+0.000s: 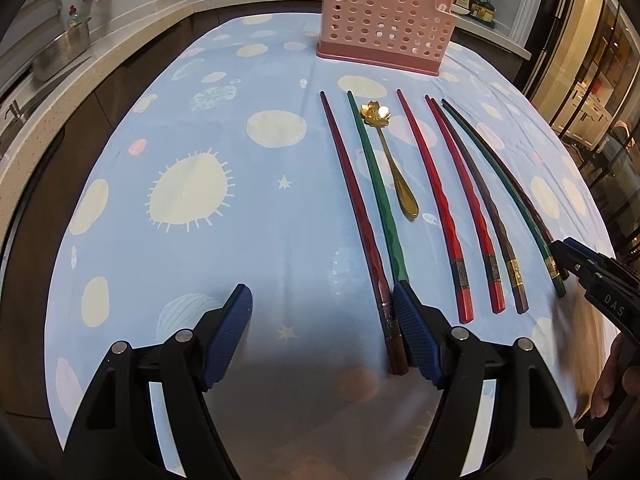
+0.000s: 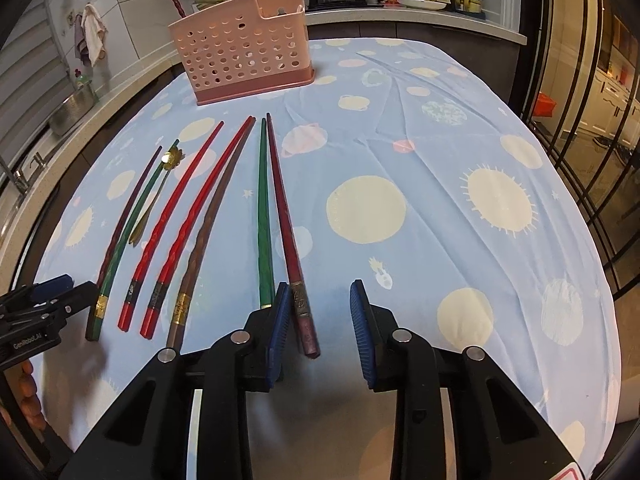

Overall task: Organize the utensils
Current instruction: 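Grasp another dark red chopstick with the left gripper while the right gripper grasps a maroon chopstick, then carry the chopstick with the left gripper into the pink holder while the right gripper carries its chopstick there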

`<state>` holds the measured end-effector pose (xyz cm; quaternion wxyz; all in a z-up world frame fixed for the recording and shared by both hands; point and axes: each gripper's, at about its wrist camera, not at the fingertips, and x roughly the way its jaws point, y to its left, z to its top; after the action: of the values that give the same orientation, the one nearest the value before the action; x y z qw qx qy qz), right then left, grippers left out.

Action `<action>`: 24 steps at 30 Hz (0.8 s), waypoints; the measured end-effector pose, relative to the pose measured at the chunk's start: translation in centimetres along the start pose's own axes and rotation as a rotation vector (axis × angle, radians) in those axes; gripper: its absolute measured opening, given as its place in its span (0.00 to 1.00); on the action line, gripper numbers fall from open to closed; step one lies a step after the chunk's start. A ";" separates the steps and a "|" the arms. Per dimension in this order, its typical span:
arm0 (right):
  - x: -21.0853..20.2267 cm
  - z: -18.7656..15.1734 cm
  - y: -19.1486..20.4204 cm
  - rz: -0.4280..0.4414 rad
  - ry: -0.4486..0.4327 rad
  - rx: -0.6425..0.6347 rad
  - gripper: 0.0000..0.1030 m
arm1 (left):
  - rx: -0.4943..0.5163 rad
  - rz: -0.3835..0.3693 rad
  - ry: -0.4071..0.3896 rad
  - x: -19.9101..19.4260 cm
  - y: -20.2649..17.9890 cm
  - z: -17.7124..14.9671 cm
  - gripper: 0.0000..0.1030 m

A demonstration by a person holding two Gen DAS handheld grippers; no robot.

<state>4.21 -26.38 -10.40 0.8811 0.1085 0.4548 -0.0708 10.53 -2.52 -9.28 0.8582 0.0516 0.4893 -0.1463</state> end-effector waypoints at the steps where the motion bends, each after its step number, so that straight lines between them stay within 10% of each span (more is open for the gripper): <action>1: 0.0 -0.1 0.0 -0.005 -0.003 -0.006 0.24 | -0.001 0.005 -0.002 0.0 0.1 0.0 0.67; 10: -0.2 -0.5 1.1 -0.025 -0.010 -0.051 0.23 | 0.047 0.029 -0.013 0.2 -0.8 -0.5 0.63; 24: -0.8 -1.3 1.1 0.002 -0.013 -0.051 0.07 | 0.041 -0.074 -0.014 -1.0 -0.3 -1.6 0.11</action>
<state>2.96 -24.98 -10.33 0.8867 0.0860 0.4505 -0.0593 8.63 -2.19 -9.25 0.8543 0.0501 0.4820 -0.1880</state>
